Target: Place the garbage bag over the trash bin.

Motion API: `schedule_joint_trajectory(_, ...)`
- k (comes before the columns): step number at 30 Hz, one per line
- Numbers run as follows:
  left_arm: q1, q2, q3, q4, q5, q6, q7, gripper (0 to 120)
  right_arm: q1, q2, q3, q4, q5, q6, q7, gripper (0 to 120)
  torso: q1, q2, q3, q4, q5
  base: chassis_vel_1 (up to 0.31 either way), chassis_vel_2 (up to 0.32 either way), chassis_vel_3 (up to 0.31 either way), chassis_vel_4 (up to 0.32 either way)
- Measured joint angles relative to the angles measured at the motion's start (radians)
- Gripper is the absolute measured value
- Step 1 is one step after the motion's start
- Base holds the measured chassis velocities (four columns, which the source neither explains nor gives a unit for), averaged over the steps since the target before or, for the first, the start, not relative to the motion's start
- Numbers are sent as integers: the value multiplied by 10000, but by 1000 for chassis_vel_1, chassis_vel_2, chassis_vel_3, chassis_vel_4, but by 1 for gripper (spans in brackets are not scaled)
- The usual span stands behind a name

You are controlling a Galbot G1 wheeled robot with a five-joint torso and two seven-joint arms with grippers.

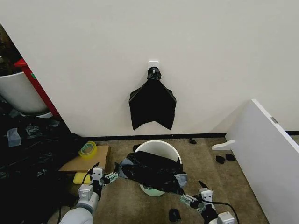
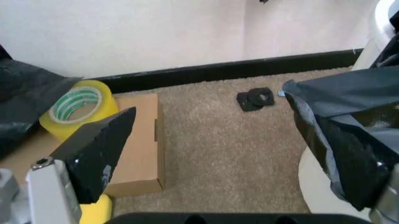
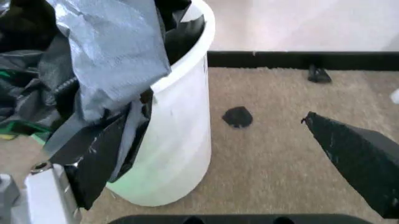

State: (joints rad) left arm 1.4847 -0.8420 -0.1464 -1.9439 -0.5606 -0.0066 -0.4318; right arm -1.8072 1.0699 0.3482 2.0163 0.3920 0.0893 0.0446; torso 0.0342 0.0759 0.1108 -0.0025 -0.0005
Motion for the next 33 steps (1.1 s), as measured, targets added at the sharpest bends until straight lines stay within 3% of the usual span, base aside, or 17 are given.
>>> schedule_joint_trajectory(9, 57, -182, -152, 112, 41, 1, -39, 100, 98, -441, 672, -668, 613, 337, -587, 100, 0, 0, 0, 0, 1, 0, 0, 0, 0)
schedule_joint_trajectory(24, 446, -39, -148, -628, 81, 57, -15, 100, -3, -535, 1075, -923, 139, -556, 460, 100, 0, 0, 0, 0, -1, 0, 0, 0, 0)
schedule_joint_trajectory(33, 1190, 188, -758, -1324, -184, -4, 573, 100, 10, -338, 1048, -830, -45, -758, 725, 100, 0, 0, 0, 0, -1, 0, 0, 0, 0)
